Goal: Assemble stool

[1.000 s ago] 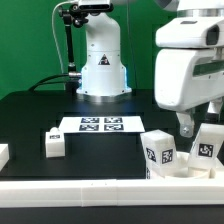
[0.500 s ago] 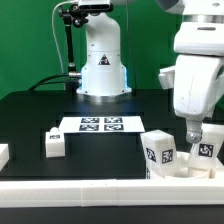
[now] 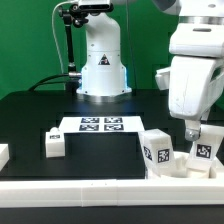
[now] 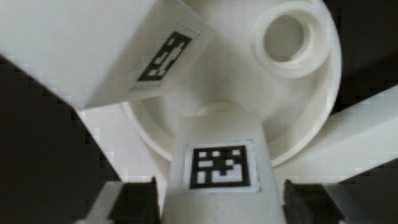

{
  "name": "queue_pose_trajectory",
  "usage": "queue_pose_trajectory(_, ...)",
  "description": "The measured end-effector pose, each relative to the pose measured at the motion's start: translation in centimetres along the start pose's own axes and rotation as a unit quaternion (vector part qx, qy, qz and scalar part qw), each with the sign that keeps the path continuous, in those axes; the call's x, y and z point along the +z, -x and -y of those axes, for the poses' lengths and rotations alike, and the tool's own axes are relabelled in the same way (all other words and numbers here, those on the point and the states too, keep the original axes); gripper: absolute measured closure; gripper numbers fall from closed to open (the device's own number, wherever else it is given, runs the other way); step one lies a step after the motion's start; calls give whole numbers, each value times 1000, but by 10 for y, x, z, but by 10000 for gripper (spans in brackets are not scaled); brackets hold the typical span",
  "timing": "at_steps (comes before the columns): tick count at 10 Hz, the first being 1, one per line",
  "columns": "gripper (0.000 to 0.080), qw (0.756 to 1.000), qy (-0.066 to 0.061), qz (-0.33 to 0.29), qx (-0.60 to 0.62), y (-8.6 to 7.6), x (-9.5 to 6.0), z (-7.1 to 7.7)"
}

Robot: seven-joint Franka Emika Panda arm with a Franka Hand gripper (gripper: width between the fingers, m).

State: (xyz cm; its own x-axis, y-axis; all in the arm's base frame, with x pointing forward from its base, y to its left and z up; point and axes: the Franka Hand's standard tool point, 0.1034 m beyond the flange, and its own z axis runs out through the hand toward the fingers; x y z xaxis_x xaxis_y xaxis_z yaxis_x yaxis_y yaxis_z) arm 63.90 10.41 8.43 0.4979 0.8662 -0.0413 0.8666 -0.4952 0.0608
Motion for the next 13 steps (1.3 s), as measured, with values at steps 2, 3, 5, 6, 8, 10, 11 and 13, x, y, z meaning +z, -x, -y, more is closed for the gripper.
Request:
queue_pose_trajectory(2, 462, 1000, 0, 0, 6, 0, 0, 0)
queue_pose_trajectory(3, 462, 1000, 0, 0, 22, 0, 0, 0)
queue_pose_trajectory(5, 462, 997, 0, -2, 71, 1, 0, -2)
queue_pose_trajectory(6, 461, 994, 2, -4, 110, 1, 0, -2)
queue_pose_trajectory(8, 461, 980, 8, -14, 196, 0, 0, -4)
queue_pose_trajectory(10, 461, 963, 8, -16, 269, -1, 0, -4)
queue_pose_trajectory(11, 461, 955, 8, -16, 297, -1, 0, -4)
queue_pose_trajectory(13, 461, 930, 6, -17, 366, -1, 1, -4)
